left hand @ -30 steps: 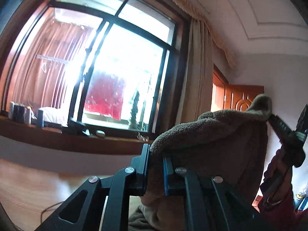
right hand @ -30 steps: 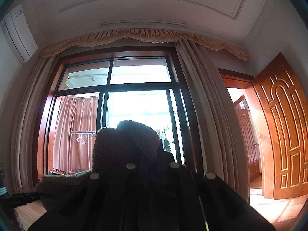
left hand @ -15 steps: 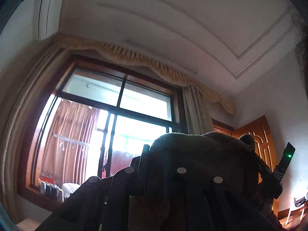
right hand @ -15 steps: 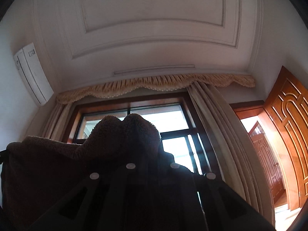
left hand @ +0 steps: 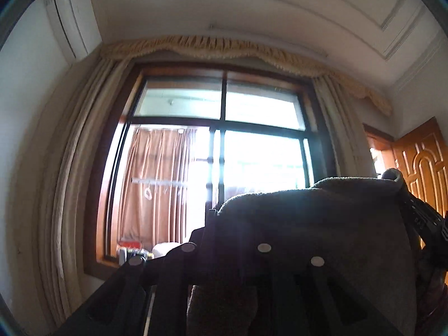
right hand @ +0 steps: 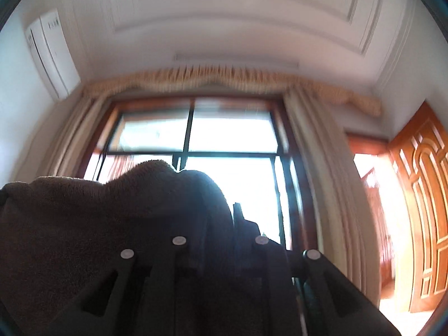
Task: Fold clothes
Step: 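Lower the fleece flat onto the table and open both tools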
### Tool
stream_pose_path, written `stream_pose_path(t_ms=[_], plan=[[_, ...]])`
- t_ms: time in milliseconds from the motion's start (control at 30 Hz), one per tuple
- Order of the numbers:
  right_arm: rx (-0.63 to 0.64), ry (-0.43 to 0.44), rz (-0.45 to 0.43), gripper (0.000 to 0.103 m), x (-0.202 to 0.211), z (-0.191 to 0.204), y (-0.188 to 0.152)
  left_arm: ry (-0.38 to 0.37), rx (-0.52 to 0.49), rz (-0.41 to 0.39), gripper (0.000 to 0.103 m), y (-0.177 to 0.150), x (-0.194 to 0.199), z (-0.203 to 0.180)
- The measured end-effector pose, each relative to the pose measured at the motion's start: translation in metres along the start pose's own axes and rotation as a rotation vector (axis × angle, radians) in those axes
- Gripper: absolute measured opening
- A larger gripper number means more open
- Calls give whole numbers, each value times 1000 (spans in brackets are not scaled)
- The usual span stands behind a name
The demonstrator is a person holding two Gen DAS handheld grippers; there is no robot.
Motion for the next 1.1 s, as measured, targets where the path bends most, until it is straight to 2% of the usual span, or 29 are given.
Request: stream_pose_path(t_ms=[67, 133, 200, 267, 367, 467, 567, 700, 800, 933, 1033, 1100], plan=[[24, -14, 155, 30, -37, -2, -43, 54, -13, 94, 13, -32, -37, 8], [42, -17, 281, 42, -64, -4, -82, 88, -18, 213, 13, -70, -76, 17], [51, 4, 390, 81, -79, -3, -120, 98, -51, 359, 14, -115, -115, 19], [60, 24, 499, 82, -93, -1, -158, 87, -97, 510, 14, -166, -145, 19], [74, 55, 663, 82, -113, 2, -215, 67, -145, 714, 14, -235, -166, 20], [82, 134, 772, 82, -105, 15, -251, 45, -134, 859, 14, -288, -158, 27], [48, 222, 897, 82, -94, 25, -289, 65, -122, 935, 14, -307, -149, 34], [-40, 359, 1074, 82, -82, 40, -341, -40, -102, 1014, 14, -327, -123, 19], [-66, 425, 1210, 82, -73, 48, -378, -109, -93, 1094, 14, -346, -102, 6], [-109, 424, 1356, 82, -69, 39, -419, -97, -106, 1149, 14, -367, -85, 6], [-172, 401, 1466, 82, -66, 29, -453, -51, -83, 1190, 14, -382, -86, 15], [-186, 392, 1503, 82, -65, 25, -467, -22, -70, 1213, 14, -391, -87, 20]])
Point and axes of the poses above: each gripper's, at about its wrist camera, not at the fingertips, and x roughly against the way its jaws point, z to its left, y to its top, the point moved 6 cm from there along -x, roughly the way its jaws point, and after that the axes turned 6 degrees about y, right-handed, at the moved point
